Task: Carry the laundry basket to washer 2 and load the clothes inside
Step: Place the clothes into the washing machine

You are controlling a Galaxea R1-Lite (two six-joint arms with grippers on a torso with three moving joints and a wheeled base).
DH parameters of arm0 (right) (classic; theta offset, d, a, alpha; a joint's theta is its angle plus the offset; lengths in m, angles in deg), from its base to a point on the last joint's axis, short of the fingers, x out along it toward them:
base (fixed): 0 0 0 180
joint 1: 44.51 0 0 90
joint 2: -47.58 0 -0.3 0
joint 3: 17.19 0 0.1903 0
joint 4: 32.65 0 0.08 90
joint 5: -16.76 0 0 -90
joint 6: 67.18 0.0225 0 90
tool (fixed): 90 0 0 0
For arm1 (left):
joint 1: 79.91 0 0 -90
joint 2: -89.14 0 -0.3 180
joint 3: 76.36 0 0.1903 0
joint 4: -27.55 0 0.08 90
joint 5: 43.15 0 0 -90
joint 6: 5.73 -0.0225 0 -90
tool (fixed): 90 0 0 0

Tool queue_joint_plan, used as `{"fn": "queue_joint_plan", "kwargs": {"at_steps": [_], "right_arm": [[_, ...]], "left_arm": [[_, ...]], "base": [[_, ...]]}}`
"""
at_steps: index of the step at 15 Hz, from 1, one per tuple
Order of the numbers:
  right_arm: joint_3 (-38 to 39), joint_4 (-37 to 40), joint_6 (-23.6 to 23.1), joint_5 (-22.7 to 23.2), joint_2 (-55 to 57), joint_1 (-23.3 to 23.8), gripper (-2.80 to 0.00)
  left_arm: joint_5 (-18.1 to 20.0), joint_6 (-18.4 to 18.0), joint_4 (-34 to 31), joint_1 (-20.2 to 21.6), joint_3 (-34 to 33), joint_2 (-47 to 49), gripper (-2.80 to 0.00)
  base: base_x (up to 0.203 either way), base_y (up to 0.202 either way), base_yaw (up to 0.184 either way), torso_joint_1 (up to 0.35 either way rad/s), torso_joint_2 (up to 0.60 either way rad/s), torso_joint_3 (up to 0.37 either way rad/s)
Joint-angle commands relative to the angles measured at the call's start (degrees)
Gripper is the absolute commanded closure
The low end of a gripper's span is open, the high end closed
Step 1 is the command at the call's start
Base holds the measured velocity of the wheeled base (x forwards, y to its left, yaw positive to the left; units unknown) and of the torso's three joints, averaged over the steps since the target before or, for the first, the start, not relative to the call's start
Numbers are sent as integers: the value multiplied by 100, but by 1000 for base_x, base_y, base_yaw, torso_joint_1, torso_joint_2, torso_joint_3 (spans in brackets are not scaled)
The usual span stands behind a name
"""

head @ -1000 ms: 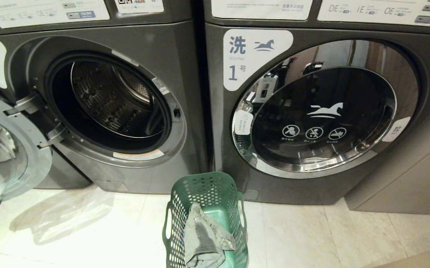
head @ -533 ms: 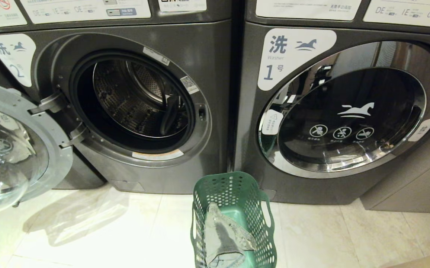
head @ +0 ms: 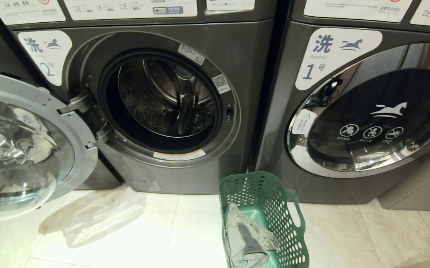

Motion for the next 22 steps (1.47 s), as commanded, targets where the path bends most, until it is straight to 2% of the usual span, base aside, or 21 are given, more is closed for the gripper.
{"fn": "queue_joint_plan", "kwargs": {"at_steps": [1,22], "right_arm": [[0,-1,-3,5,-4,-3,0],[0,-10,-47,13,-4,-3,0]], "left_arm": [[1,-6,0,8,-1,1,0],[10,-14,0,8,8,1,0]], "base": [[0,108,1,2,2,2],[0,0,0,0,0,0]]}}
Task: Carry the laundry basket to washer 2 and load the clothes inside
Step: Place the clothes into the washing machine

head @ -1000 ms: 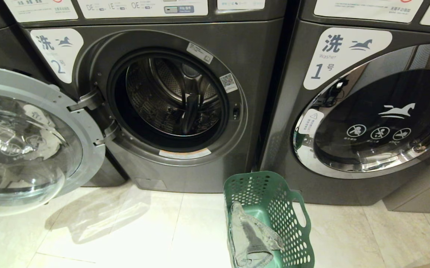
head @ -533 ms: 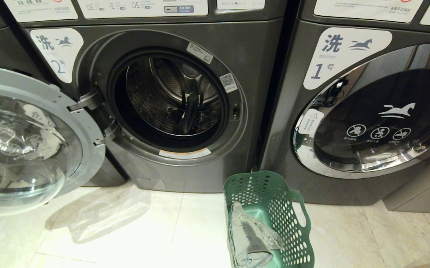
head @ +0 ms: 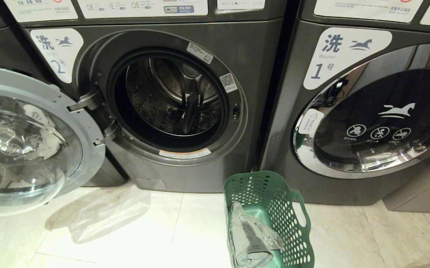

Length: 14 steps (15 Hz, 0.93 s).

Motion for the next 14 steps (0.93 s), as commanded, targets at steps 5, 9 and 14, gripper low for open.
{"fn": "queue_joint_plan", "kwargs": {"at_steps": [5,9,14], "right_arm": [[0,-2,4,3,-4,-1,0],[0,-2,4,3,-4,-1,0],[0,-2,-14,3,4,-1,0]], "left_arm": [[0,-3,4,2,-3,1,0],[-26,-38,-5,2,-22,1,0],[-26,-38,4,2,-15,1,0]], "base": [[0,0,0,0,0,0],[0,0,0,0,0,0],[0,0,0,0,0,0]]}}
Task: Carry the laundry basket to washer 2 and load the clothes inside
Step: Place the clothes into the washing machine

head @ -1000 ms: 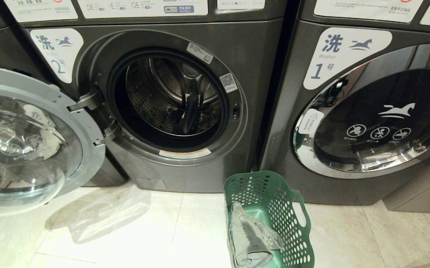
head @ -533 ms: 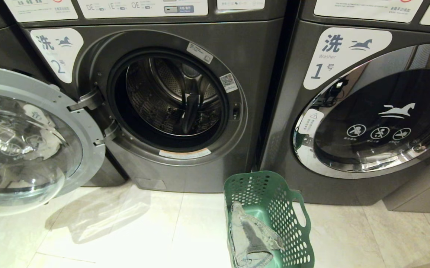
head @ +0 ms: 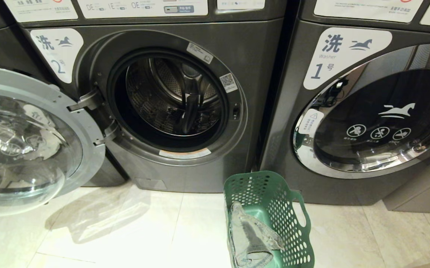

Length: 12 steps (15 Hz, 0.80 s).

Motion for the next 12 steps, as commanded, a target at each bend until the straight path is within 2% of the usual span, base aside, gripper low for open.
{"fn": "queue_joint_plan", "kwargs": {"at_steps": [1,12], "right_arm": [[0,0,-1,4,-4,-1,0],[0,9,-163,28,3,-1,0]], "left_arm": [[-11,-2,-9,2,0,1,0],[-11,6,-2,2,0,1,0]], "base": [[0,0,0,0,0,0],[0,0,0,3,3,-184]]}}
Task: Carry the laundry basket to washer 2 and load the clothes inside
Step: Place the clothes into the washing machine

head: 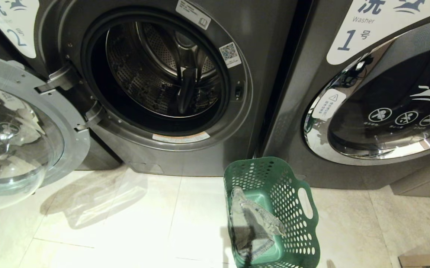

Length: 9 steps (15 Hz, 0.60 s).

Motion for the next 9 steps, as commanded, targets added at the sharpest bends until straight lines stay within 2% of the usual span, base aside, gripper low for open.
{"fn": "queue_joint_plan", "kwargs": {"at_steps": [1,3,9], "right_arm": [[2,6,-117,17,-4,-1,0],[0,15,-375,46,-4,-1,0],[9,24,-384,46,-4,-1,0]], "left_arm": [[0,-4,0,2,0,-1,0],[0,-4,0,2,0,-1,0],[0,0,0,2,-5,-1,0]], "base": [[0,0,0,2,6,-199],[0,0,0,2,2,-194],[0,0,0,6,4,-196]]}}
